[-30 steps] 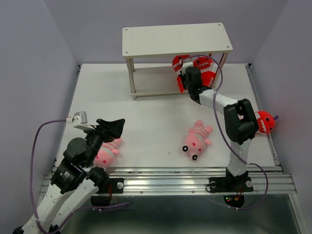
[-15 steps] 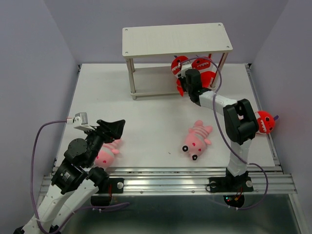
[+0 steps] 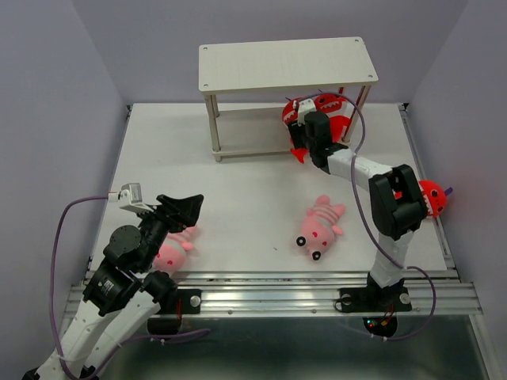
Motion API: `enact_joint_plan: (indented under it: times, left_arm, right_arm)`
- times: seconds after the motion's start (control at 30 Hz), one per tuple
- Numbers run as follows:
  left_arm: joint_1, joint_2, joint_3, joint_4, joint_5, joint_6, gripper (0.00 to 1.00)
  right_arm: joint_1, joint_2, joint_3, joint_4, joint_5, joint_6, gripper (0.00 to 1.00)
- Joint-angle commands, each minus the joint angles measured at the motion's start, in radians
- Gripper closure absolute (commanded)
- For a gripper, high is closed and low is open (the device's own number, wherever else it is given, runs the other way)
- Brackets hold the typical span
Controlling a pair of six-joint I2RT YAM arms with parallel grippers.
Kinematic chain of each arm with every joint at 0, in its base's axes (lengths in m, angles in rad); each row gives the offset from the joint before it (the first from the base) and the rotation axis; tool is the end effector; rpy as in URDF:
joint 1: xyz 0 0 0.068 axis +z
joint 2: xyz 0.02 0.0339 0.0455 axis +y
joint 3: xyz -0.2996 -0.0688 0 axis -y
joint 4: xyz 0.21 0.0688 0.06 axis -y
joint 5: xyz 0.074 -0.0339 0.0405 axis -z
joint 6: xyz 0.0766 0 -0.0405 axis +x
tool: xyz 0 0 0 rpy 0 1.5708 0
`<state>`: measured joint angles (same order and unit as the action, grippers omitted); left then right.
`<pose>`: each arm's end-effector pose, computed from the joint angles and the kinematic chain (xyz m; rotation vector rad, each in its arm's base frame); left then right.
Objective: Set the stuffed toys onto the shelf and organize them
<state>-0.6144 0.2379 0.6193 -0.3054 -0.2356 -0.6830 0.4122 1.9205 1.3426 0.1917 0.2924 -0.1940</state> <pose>0.0507 -0.0139 0.3292 -0.2504 1.5390 -0.8624 0.4375 0.1672 0.2750 -0.3942 1.9020 -0.1413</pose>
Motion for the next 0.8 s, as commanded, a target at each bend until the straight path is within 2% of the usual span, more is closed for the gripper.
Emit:
enact_joint_plan:
  times: [0.0,0.17,0.43,0.53,0.57,0.63,0.67,0.77]
  left_arm:
    - [0.001,-0.009,-0.001,0.031,0.010,-0.003,0.07]
    - [0.002,-0.011,0.002,0.032,0.018,-0.006,0.07]
    - [0.002,0.006,0.008,0.042,0.047,-0.010,0.07]
    - [0.001,0.038,0.020,0.019,0.056,-0.021,0.07]
    - [0.001,0.047,0.028,0.009,0.056,-0.038,0.07]
    - [0.001,0.086,0.036,-0.035,0.039,-0.065,0.07]
    - [0.002,0.103,0.049,-0.055,0.026,-0.084,0.07]
    - [0.002,0.203,0.091,-0.237,-0.109,-0.241,0.07]
  right_arm:
    - [-0.004,-0.081,-0.010,0.057,0.021,0.013,0.32]
    - [-0.004,-0.133,-0.025,0.042,0.021,0.013,0.25]
    - [-0.004,-0.259,-0.083,-0.024,-0.007,0.008,0.17]
    - [-0.004,-0.340,-0.105,-0.131,-0.080,-0.030,0.05]
    - [-0.004,-0.363,-0.102,-0.258,-0.193,-0.089,0.00]
    - [-0.004,-0.437,-0.105,-0.377,-0.336,-0.146,0.00]
    - [-0.004,-0.463,-0.117,-0.491,-0.489,-0.191,0.00]
    - [-0.004,-0.552,-0.152,-0.709,-0.787,-0.261,0.00]
